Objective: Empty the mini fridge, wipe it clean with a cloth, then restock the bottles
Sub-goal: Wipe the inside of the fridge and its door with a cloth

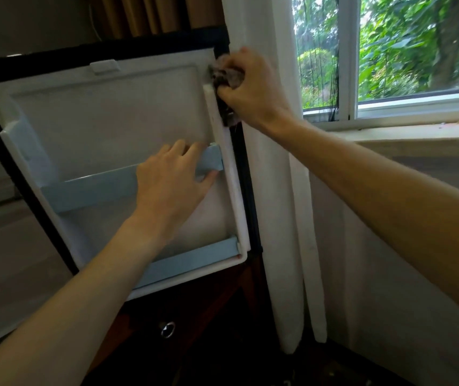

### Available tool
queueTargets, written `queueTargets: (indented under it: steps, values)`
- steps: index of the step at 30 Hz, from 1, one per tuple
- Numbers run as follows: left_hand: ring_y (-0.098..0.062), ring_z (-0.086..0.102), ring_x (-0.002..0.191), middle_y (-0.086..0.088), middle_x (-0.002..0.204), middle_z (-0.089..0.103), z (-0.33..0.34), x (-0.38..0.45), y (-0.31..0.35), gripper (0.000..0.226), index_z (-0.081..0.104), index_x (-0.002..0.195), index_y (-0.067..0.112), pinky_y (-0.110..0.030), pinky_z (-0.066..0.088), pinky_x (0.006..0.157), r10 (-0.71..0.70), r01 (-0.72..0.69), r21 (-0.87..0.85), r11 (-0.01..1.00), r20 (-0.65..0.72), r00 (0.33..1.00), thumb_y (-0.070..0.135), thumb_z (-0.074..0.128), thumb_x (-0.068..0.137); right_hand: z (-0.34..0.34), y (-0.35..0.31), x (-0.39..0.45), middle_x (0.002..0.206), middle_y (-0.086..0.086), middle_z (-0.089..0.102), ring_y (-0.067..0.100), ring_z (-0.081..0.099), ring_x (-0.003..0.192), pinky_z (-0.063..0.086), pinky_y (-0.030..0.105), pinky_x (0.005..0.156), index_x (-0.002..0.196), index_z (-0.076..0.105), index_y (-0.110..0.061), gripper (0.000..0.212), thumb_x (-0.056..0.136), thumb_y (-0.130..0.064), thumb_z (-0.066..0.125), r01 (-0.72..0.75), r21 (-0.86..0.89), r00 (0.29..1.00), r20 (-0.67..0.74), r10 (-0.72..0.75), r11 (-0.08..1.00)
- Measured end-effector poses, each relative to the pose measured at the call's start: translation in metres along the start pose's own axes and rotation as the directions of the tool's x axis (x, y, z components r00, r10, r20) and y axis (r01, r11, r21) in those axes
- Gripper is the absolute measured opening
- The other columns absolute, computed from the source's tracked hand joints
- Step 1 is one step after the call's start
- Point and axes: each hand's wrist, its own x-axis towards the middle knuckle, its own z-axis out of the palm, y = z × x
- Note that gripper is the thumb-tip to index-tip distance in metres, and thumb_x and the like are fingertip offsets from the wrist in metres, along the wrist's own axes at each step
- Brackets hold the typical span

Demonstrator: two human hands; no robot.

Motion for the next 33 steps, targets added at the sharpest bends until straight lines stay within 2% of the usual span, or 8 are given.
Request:
queueTargets:
  steps: [4,9,14,17,22,26,29,33]
  values:
    - [-0.027,0.064,0.084,-0.004,0.099,0.066,0.001,-0.002,-0.001,0.046,0.064,0.126,0.023,-0.031,0.033,0.059,-0.008,0.008,-0.004,1.0,-0.005,1.0,0.051,0.067,0.09,0.004,0.006,-0.005,0.098,-0.007,0.053,0.0,0.051,0.082,0.039,0.005,0.075,0.101,0.066,-0.014,0.02,0.083,-0.022,0.066,0.033,-0.017,0.999,0.004,-0.032,0.999]
    - [-0.028,0.061,0.088,-0.005,0.1,0.062,0.0,0.001,0.003,0.045,0.063,0.125,0.021,-0.033,0.032,0.061,-0.038,0.038,0.0,0.999,0.011,0.999,0.052,0.064,0.092,0.033,0.035,-0.128,0.115,-0.001,0.057,0.009,0.057,0.102,0.05,0.025,0.09,0.121,0.061,-0.012,0.036,0.086,-0.015,0.067,-0.037,-0.039,0.989,0.144,0.043,0.999]
    - [-0.027,0.061,0.089,-0.004,0.101,0.064,0.001,0.0,0.001,0.045,0.064,0.124,0.02,-0.033,0.032,0.062,-0.031,0.031,-0.007,1.0,0.003,1.0,0.052,0.064,0.091,0.053,0.057,-0.237,0.119,0.001,0.058,-0.009,0.054,0.092,0.048,0.011,0.087,0.112,0.065,-0.004,0.026,0.086,-0.003,0.069,-0.109,-0.013,0.945,0.307,0.107,0.994]
    - [-0.026,0.062,0.089,-0.004,0.1,0.064,0.001,0.0,0.0,0.044,0.065,0.122,0.021,-0.033,0.032,0.061,-0.028,0.028,-0.002,1.0,0.0,1.0,0.052,0.064,0.091,0.042,0.052,-0.22,0.122,0.002,0.06,-0.001,0.055,0.103,0.051,0.019,0.092,0.111,0.067,-0.009,0.028,0.084,-0.008,0.073,-0.128,0.013,0.927,0.356,0.115,0.992]
    - [-0.028,0.062,0.085,-0.005,0.099,0.063,0.001,0.0,0.0,0.044,0.063,0.123,0.021,-0.033,0.034,0.059,-0.014,0.014,-0.017,1.0,0.001,1.0,0.052,0.064,0.092,0.014,0.018,-0.088,0.107,-0.003,0.056,0.01,0.057,0.096,0.051,0.026,0.088,0.114,0.064,-0.014,0.03,0.085,-0.018,0.068,-0.013,0.007,0.992,0.128,0.012,1.0]
    - [-0.028,0.063,0.085,-0.004,0.1,0.065,-0.001,0.0,0.001,0.046,0.062,0.128,0.022,-0.032,0.03,0.059,-0.009,0.009,0.01,1.0,-0.008,1.0,0.051,0.066,0.092,-0.002,0.008,-0.019,0.106,-0.003,0.054,0.008,0.054,0.093,0.05,0.019,0.086,0.108,0.065,-0.012,0.024,0.087,-0.024,0.067,0.111,-0.108,0.99,0.101,-0.1,0.988]
    - [-0.029,0.063,0.086,-0.005,0.101,0.065,0.0,-0.001,0.001,0.047,0.062,0.129,0.022,-0.033,0.031,0.059,-0.014,0.014,-0.002,1.0,-0.006,1.0,0.051,0.066,0.092,0.003,0.011,-0.029,0.104,-0.005,0.052,0.006,0.052,0.09,0.047,0.013,0.083,0.108,0.064,-0.012,0.024,0.085,-0.02,0.066,0.14,-0.146,0.99,0.055,-0.133,0.979]
    - [-0.028,0.061,0.088,-0.005,0.102,0.063,0.001,-0.001,0.0,0.046,0.063,0.124,0.021,-0.034,0.036,0.06,-0.017,0.017,-0.008,1.0,0.01,1.0,0.053,0.062,0.092,0.026,0.029,-0.106,0.117,0.002,0.056,0.011,0.057,0.1,0.049,0.02,0.089,0.112,0.063,-0.008,0.027,0.086,-0.013,0.066,0.088,-0.097,0.991,0.111,-0.077,0.991]
